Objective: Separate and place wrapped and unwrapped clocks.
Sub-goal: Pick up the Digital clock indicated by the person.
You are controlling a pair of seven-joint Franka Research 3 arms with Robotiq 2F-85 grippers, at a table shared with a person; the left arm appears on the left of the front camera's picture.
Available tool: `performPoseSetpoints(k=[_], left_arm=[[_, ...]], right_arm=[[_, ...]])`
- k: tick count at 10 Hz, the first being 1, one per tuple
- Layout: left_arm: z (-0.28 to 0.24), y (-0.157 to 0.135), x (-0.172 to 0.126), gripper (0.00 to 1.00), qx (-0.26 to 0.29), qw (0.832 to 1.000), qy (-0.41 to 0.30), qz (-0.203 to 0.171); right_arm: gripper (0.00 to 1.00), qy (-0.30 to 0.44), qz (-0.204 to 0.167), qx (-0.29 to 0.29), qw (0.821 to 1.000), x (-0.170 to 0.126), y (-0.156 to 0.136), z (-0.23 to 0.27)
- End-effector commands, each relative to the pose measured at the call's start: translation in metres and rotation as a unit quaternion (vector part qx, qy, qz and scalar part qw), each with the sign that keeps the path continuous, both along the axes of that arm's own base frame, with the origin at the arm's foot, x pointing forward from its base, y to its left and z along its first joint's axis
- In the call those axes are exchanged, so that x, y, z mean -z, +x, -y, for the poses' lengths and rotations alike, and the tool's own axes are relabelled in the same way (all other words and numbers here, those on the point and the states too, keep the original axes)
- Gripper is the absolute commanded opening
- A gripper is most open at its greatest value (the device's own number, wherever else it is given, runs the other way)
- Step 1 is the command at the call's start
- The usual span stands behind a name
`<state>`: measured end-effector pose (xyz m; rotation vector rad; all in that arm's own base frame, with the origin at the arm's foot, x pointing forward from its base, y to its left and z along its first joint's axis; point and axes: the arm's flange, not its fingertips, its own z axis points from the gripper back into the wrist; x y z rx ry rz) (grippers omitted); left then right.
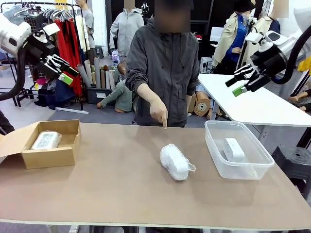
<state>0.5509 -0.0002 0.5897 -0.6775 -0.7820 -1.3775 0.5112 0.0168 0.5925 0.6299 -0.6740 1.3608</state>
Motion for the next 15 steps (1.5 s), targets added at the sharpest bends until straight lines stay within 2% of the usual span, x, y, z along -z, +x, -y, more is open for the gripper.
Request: performPoseSetpoints(k=[1,4,7,8,11,13,15], left_arm=[[-0.001,-0.002,0.000,1.00,0.004,1.000,-0.001,0.001],[0.000,0.000,0.000,1.00,0.000,1.000,0.000,0.000],[0.026,-0.003,0.012,1.00,-0.001,0.997,0.050,-0.066],[0.045,-0.007,0.017,1.00,-0.008,0.992,0.092,-0.085],[0.109,-0.023,0.040,1.00,0.016,0.987,0.115,-0.109],[0.149,-0.031,0.053,1.00,-0.013,0.982,0.152,-0.111],[0.178,-0.037,0.062,1.00,-0.021,0.978,0.189,-0.089]], right_arm=[[1.00,-0.006,0.009,-0.009,1.000,-0.001,-0.001,0.001],[1.00,-0.006,0.009,-0.009,1.000,-0.001,-0.001,0.001],[1.00,-0.006,0.009,-0.009,1.000,-0.001,-0.001,0.001],[1.00,-0.006,0.009,-0.009,1.000,-0.001,-0.001,0.001],[1.00,-0.006,0.009,-0.009,1.000,-0.001,-0.001,0.001],[1.00,-0.006,0.009,-0.009,1.000,-0.001,-0.001,0.001],[1.00,-0.006,0.009,-0.009,1.000,-0.001,-0.001,0.001]])
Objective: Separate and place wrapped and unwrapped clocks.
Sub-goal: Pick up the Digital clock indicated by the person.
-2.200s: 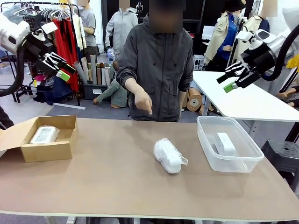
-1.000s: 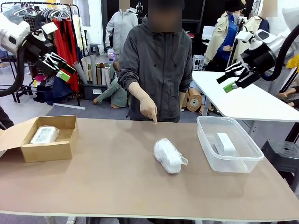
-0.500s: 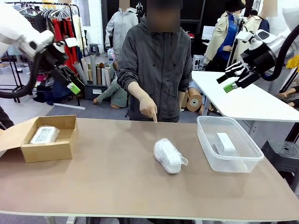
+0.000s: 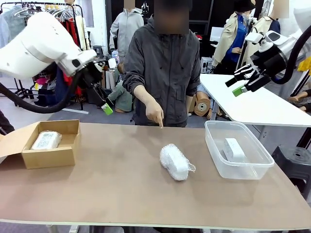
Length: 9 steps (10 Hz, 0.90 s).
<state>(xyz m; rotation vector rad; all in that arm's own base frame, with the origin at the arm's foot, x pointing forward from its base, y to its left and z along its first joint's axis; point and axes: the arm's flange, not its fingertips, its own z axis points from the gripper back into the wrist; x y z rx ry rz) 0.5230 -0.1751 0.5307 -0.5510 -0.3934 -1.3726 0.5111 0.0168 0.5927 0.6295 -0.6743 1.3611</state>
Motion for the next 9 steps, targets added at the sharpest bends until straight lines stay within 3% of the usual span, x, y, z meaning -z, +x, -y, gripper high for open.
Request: performPoseSetpoints(k=[1,5,6,9], left_arm=[[0.019,-0.014,0.007,1.00,-0.004,0.999,0.040,0.018],[0.054,-0.022,0.018,1.00,0.068,0.998,0.005,0.018],[0.056,-0.019,0.015,1.00,0.038,0.999,0.029,0.020],[0.056,-0.019,0.015,1.00,0.038,0.999,0.029,0.020]], right_arm=[[1.00,-0.005,0.009,-0.009,1.000,-0.001,-0.001,0.001],[1.00,-0.005,0.009,-0.009,1.000,-0.001,-0.001,0.001],[1.00,-0.005,0.009,-0.009,1.000,-0.001,-0.001,0.001],[1.00,-0.005,0.009,-0.009,1.000,-0.001,-0.001,0.001]])
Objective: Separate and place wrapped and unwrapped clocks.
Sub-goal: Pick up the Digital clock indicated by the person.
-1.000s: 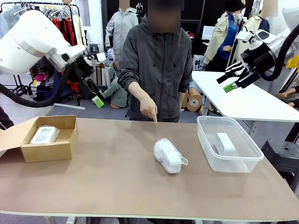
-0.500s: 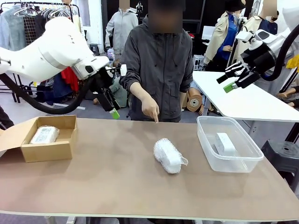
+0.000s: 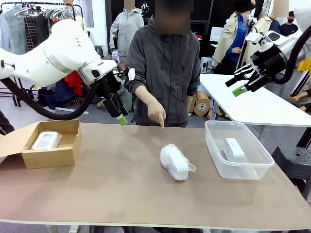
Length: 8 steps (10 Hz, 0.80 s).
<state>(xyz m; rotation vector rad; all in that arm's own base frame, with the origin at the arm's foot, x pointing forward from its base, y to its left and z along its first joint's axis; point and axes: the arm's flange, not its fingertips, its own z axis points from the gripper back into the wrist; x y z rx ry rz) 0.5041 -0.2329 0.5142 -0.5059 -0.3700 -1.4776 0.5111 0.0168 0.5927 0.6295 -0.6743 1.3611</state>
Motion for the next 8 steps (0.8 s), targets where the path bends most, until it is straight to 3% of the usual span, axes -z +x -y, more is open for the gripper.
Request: performPoseSetpoints(k=[1,2,3,6,8], left_arm=[[-0.002,0.000,-0.001,1.00,-0.007,1.000,0.004,0.000],[0.000,0.000,0.000,1.00,0.000,1.000,0.000,0.000],[-0.011,0.008,-0.003,1.00,-0.064,0.997,0.046,0.000],[0.017,0.006,0.008,1.00,-0.151,0.974,0.166,0.024],[0.051,0.002,0.016,1.00,-0.247,0.939,0.230,0.063]], right_arm=[[1.00,-0.005,0.009,-0.009,1.000,-0.001,-0.001,0.001],[1.00,-0.005,0.009,-0.009,1.000,-0.001,-0.001,0.001],[1.00,-0.005,0.009,-0.009,1.000,-0.001,-0.001,0.001],[1.00,-0.005,0.009,-0.009,1.000,-0.001,-0.001,0.001],[1.00,-0.005,0.009,-0.009,1.000,-0.001,-0.001,0.001]])
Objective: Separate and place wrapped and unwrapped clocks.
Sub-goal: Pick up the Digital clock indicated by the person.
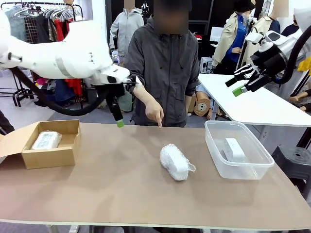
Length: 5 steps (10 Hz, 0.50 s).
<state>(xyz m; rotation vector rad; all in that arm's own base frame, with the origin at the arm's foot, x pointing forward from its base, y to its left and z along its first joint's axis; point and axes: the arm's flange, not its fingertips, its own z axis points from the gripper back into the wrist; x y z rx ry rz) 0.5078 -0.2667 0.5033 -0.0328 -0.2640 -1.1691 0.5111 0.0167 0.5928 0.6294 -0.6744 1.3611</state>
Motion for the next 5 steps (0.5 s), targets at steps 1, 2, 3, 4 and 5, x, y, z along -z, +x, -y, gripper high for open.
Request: performPoseSetpoints(k=[1,2,3,4,5], left_arm=[[0.031,-0.003,0.009,1.00,-0.122,0.990,0.072,0.023],[0.046,-0.004,0.014,1.00,-0.156,0.985,0.063,0.031],[0.059,-0.003,0.018,1.00,-0.182,0.981,0.057,0.031],[0.074,-0.003,0.026,1.00,-0.207,0.977,0.049,0.024],[0.086,-0.001,0.031,1.00,-0.231,0.972,0.034,0.030]], right_arm=[[1.00,-0.005,0.009,-0.009,1.000,-0.001,-0.001,0.001],[1.00,-0.005,0.009,-0.009,1.000,-0.001,-0.001,0.001],[1.00,-0.005,0.009,-0.009,1.000,-0.001,-0.001,0.001],[1.00,-0.005,0.009,-0.009,1.000,-0.001,-0.001,0.001],[1.00,-0.005,0.009,-0.009,1.000,-0.001,-0.001,0.001]])
